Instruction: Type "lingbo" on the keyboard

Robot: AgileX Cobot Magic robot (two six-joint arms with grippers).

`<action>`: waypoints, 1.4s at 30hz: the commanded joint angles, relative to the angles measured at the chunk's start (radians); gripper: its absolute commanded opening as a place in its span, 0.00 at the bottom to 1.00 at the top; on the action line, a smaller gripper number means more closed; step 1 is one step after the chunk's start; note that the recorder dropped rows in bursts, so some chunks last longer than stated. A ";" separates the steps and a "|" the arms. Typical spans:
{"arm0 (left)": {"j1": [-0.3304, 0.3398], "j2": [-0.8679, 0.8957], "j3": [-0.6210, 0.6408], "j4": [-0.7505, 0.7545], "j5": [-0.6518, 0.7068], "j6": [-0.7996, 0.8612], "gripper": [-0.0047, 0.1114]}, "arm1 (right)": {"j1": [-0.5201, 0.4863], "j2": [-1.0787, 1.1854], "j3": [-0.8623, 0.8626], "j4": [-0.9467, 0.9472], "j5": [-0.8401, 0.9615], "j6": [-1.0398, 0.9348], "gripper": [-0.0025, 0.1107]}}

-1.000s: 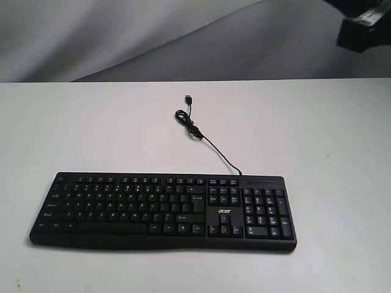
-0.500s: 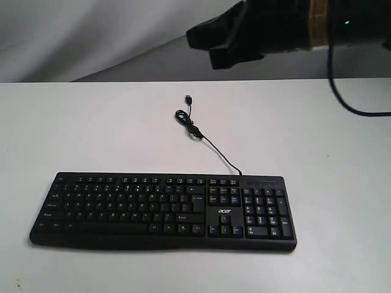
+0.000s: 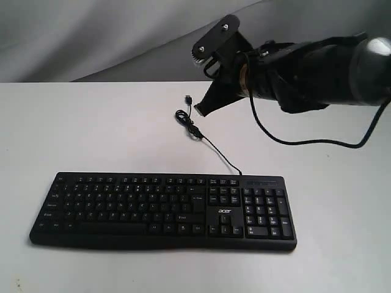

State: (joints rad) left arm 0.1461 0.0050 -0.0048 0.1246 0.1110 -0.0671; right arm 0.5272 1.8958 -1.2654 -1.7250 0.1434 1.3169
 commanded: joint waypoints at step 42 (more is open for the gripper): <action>-0.007 -0.005 0.005 0.000 -0.009 -0.002 0.04 | 0.132 0.232 -0.147 2.550 0.542 -2.726 0.02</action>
State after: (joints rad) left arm 0.1461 0.0050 -0.0048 0.1246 0.1110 -0.0671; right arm 0.6510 2.1529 -1.4254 0.8069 0.7025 -1.3904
